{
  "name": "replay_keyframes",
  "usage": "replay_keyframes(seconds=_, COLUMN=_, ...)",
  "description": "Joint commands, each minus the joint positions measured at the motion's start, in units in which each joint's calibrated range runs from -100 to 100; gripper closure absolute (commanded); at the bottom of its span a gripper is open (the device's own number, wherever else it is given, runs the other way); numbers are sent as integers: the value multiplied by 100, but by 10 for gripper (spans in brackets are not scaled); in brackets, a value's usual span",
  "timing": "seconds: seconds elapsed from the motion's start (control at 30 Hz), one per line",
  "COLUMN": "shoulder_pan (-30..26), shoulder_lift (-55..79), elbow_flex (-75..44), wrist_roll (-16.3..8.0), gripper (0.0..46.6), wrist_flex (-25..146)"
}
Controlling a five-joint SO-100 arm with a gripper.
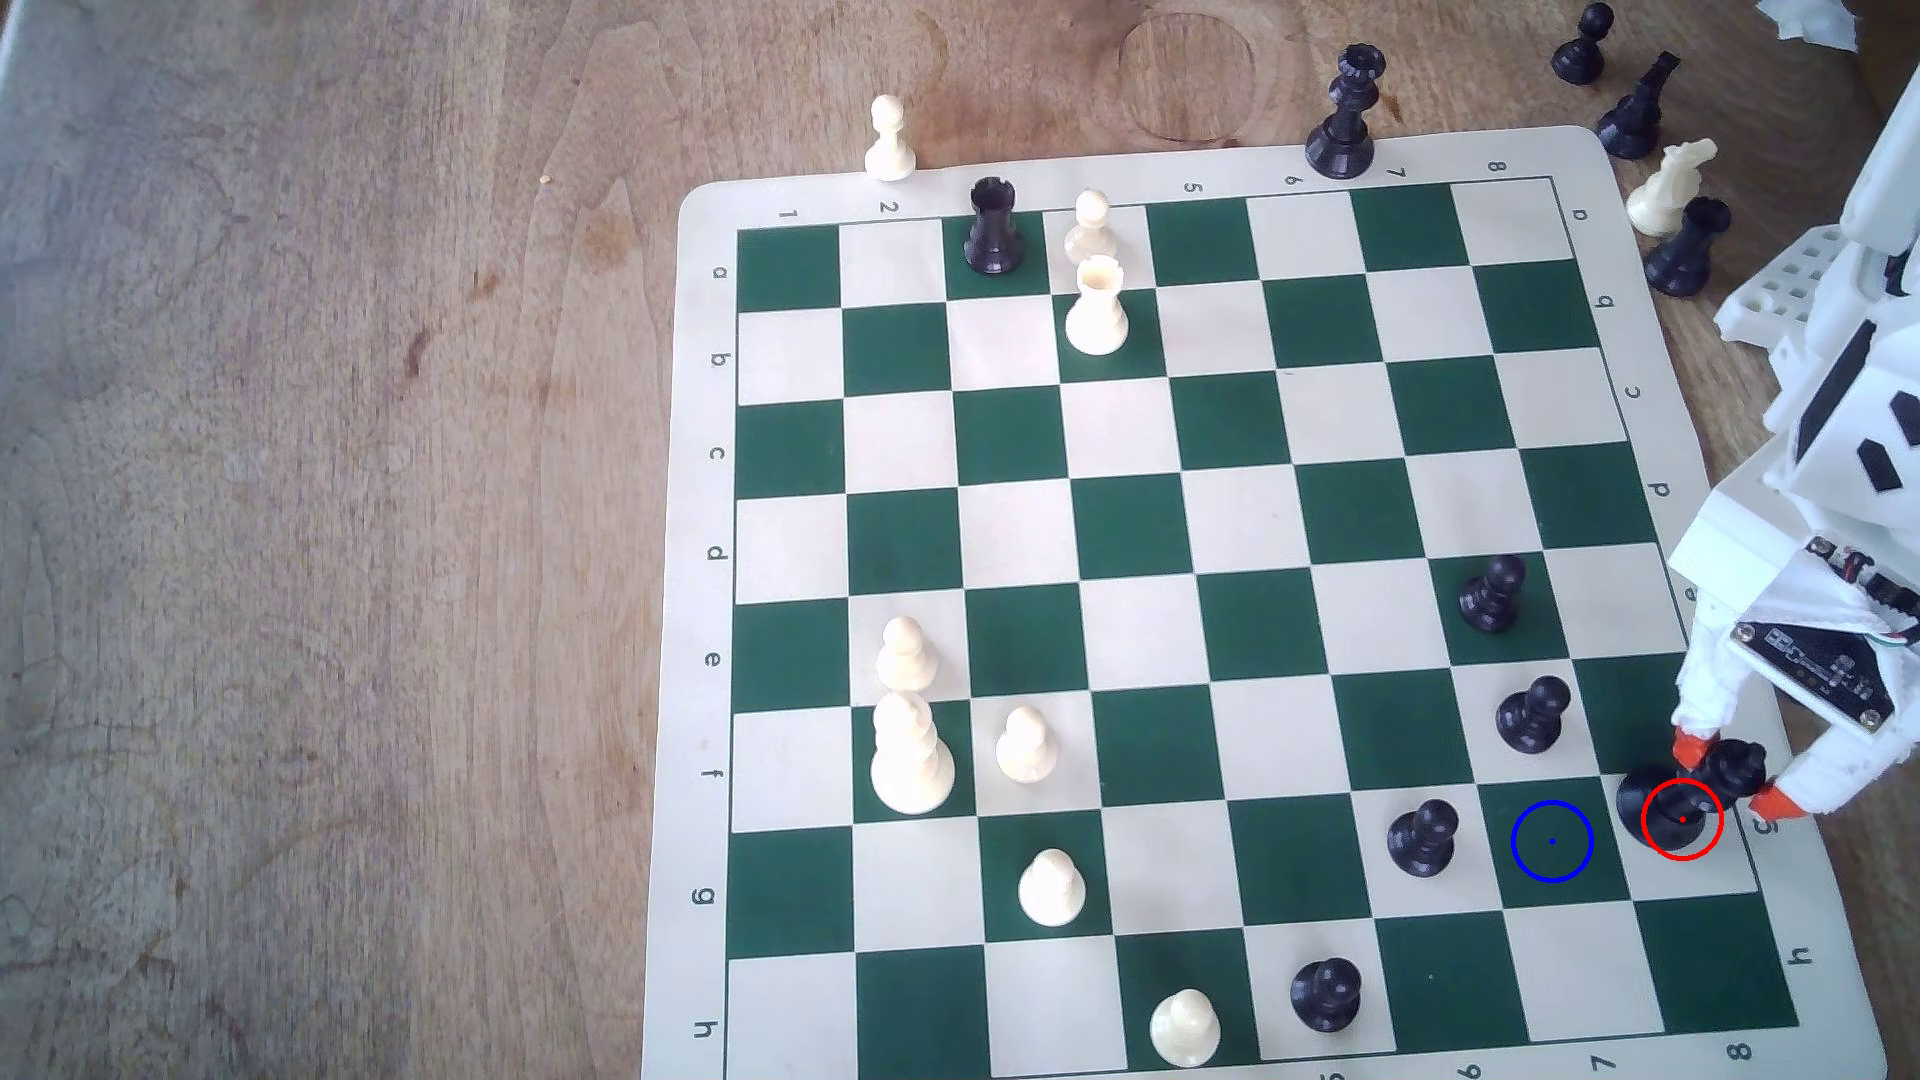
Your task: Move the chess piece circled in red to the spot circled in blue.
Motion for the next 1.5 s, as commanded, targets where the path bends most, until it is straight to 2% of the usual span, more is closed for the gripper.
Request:
replay_keyframes(seconds=0.0, shoulder_pan=-46, shoulder_lift=-52, elbow_flex=-238, wrist_roll=-5, gripper=464, wrist_flex=-11)
replay_keyframes(seconds=0.33, shoulder_pan=126, shoulder_lift=-95, elbow_flex=-2460, wrist_roll=24, gripper=464, wrist_flex=1406)
replay_keyframes(seconds=0.53, shoulder_pan=259, shoulder_lift=398, elbow_flex=-3131, wrist_roll=24, gripper=464, wrist_flex=1365)
replay_keyframes(seconds=0.9, shoulder_pan=783, shoulder_lift=1399, elbow_flex=-2840, wrist_roll=98, gripper=464, wrist_flex=554)
replay_keyframes(seconds=1.47, shoulder_pan=532, shoulder_lift=1722, elbow_flex=-1925, wrist_roll=78, gripper=464, wrist_flex=22)
